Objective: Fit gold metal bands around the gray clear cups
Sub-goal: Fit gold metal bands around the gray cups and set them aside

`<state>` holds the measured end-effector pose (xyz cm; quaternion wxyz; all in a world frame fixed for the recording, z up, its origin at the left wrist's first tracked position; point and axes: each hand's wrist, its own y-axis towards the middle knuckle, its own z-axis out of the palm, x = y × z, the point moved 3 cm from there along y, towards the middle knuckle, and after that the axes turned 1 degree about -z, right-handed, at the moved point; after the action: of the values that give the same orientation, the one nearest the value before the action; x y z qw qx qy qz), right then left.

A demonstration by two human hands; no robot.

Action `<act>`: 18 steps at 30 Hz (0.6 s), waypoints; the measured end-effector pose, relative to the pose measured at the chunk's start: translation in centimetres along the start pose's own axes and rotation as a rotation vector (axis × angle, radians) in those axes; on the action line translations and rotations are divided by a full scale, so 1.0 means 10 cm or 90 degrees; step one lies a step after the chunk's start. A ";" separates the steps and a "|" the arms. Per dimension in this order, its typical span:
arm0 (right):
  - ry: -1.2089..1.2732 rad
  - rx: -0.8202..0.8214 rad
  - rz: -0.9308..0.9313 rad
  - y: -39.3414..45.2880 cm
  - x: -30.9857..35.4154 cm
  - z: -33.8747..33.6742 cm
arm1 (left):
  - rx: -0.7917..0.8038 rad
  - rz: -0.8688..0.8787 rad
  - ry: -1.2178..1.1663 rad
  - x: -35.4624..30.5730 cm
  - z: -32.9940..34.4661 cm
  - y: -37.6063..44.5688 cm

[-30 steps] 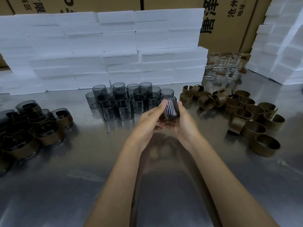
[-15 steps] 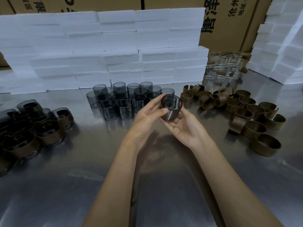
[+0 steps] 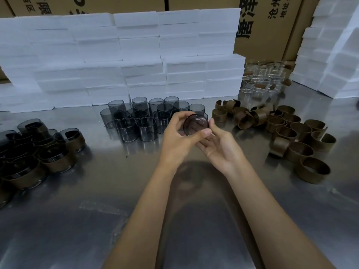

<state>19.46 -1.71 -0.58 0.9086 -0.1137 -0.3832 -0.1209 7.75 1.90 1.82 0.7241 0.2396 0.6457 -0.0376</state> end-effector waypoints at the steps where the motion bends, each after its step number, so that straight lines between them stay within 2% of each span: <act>1: -0.005 0.005 0.000 0.00 -0.01 0.01 | -0.029 0.011 0.002 0.00 0.01 0.00; 6: -0.047 0.026 0.020 0.00 -0.10 0.04 | -0.148 0.020 -0.006 0.00 -0.05 -0.01; 9: -0.040 0.011 0.036 0.00 -0.13 0.04 | -0.175 0.012 -0.020 0.01 -0.11 0.02; 12: -0.014 -0.014 0.026 0.01 -0.11 0.01 | -0.152 0.008 0.011 0.01 -0.11 0.03; 18: 0.029 -0.047 0.011 0.01 -0.03 -0.05 | -0.039 -0.051 0.025 0.02 -0.04 0.04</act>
<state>19.65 -1.72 -1.17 0.9133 -0.1473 -0.3568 -0.1297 7.56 2.42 1.73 0.7162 0.1915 0.6698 -0.0422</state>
